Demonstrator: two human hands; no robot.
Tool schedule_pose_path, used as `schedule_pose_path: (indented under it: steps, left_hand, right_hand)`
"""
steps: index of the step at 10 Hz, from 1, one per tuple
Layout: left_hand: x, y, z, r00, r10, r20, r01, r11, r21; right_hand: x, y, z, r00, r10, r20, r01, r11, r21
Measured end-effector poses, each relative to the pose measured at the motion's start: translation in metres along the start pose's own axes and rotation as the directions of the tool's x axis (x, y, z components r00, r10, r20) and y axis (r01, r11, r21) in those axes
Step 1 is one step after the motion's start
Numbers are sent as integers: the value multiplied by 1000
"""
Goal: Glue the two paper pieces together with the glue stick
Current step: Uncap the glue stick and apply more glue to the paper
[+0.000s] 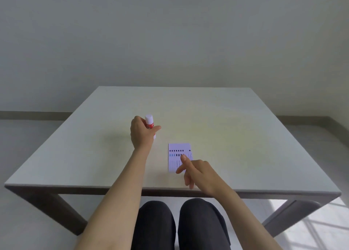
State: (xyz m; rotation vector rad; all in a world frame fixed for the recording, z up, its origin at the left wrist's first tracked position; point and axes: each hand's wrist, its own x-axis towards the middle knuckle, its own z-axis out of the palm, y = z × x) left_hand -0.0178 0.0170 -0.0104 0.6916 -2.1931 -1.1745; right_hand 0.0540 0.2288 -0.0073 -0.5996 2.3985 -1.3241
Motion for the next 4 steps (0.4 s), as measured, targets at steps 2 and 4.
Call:
schedule_pose_path:
  steps: [2, 4]
  left_hand:
    - [-3, -8, 7, 1000, -14, -16, 15, 999, 35]
    - [-5, -9, 7, 1000, -28, -5, 28, 998, 52]
  right_hand:
    - [1, 3, -4, 1000, -11, -25, 11, 1000, 25]
    - [-1, 0, 0, 1000, -9, -1, 9, 1000, 9]
